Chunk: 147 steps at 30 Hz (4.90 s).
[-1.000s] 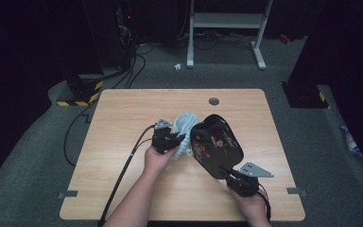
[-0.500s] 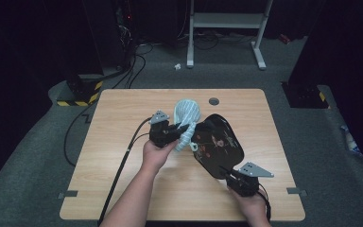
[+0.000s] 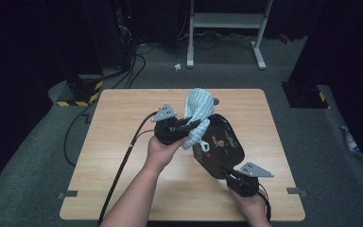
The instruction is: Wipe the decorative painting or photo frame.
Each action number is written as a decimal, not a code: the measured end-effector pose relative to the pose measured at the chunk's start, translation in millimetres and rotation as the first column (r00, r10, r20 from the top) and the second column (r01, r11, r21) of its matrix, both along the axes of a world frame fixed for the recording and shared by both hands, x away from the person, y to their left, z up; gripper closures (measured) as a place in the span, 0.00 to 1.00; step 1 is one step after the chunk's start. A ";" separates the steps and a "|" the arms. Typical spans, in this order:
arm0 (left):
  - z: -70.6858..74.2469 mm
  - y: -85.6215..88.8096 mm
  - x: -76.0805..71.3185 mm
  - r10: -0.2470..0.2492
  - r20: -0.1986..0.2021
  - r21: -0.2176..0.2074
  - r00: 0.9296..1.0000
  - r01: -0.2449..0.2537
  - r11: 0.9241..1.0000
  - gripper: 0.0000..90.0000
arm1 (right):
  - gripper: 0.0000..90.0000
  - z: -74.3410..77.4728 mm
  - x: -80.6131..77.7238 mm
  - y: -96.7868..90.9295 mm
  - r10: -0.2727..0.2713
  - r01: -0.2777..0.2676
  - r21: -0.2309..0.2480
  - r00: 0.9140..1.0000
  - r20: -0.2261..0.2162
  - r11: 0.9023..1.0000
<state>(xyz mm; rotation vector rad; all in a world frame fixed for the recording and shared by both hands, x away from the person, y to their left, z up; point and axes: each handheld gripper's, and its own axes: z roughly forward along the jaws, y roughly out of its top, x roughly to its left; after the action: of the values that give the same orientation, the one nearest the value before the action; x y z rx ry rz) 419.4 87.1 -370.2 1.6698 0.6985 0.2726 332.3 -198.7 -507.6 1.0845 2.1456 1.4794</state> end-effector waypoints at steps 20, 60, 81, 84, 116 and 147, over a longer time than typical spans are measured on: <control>60.4 -75.6 -39.1 -0.121 0.206 0.171 0.971 0.086 0.981 0.82 | 0.89 1.1 -0.5 2.2 0.005 -0.005 -0.019 1.000 0.010 1.000; -17.1 -15.1 52.0 0.085 -0.074 0.202 0.994 -0.068 0.977 0.83 | 0.89 -0.2 -0.8 0.3 0.011 -0.011 -0.004 1.000 0.009 1.000; -87.9 12.1 53.9 0.174 -0.193 0.232 0.966 -0.127 0.964 0.84 | 0.89 -0.8 -1.6 -0.7 0.015 -0.015 0.004 1.000 0.010 1.000; -103.5 10.7 51.1 0.160 -0.208 0.268 0.965 -0.101 0.958 0.84 | 0.89 -0.9 -1.5 -0.6 0.015 -0.015 0.002 1.000 0.013 1.000; -81.7 25.3 42.4 0.157 -0.179 0.172 0.971 -0.126 0.977 0.84 | 0.89 -0.5 -2.3 1.4 0.017 -0.016 -0.015 1.000 0.021 1.000; 47.5 -27.8 -1.9 -0.078 0.117 0.059 0.990 0.072 0.996 0.84 | 0.89 -0.9 -1.5 1.7 0.014 -0.014 -0.011 1.000 0.013 1.000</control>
<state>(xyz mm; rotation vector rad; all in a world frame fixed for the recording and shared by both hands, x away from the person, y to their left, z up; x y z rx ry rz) 417.6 59.3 -322.6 1.7126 0.5423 0.3371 330.8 -197.0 -508.6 1.0555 2.1538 1.4754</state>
